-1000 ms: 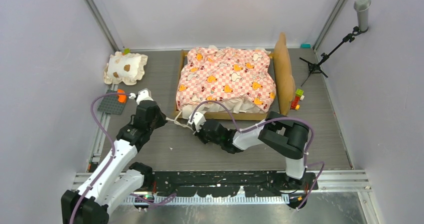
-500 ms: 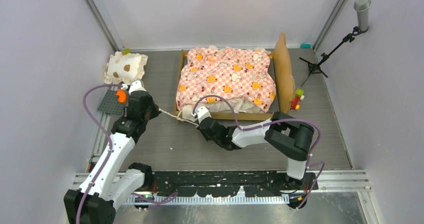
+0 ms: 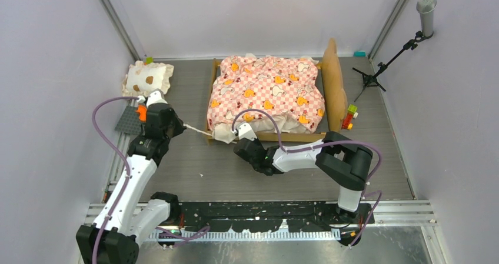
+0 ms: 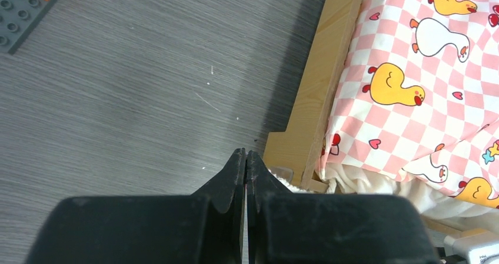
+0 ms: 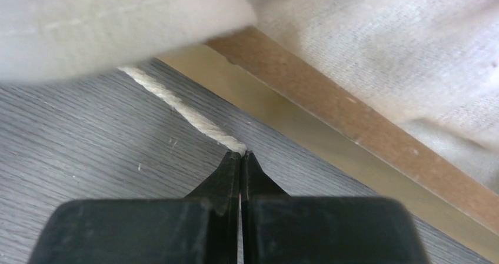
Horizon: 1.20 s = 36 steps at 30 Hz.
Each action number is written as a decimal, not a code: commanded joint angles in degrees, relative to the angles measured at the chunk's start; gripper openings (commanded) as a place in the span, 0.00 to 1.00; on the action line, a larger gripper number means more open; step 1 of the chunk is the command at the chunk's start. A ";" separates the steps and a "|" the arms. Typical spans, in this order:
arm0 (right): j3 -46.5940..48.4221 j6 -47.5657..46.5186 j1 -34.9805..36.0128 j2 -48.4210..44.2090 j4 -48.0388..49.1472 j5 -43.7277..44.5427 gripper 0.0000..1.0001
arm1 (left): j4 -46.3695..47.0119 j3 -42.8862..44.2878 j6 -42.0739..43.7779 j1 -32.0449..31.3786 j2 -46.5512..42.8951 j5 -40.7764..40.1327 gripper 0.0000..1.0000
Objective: Set up the pet bed
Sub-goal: Tie the ropes to the bed frame.
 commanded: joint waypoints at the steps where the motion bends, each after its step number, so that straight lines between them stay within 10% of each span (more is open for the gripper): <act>1: -0.17 2.39 -0.70 1.06 -10.14 2.46 0.01 | 0.38 3.04 1.00 1.90 -0.54 -2.50 0.00; 17: -1.98 -0.25 -0.75 -2.02 -12.41 -4.78 0.02 | -4.35 -1.23 -2.20 3.34 -7.74 4.03 0.00; 25: -0.41 -2.41 -0.24 -7.55 -15.17 -12.22 0.44 | -5.08 -14.33 -10.57 3.30 -17.28 21.46 0.00; 36: 2.58 5.19 -1.04 -25.12 -29.82 -11.38 0.66 | -10.47 -15.64 -14.42 3.25 -22.99 20.41 0.53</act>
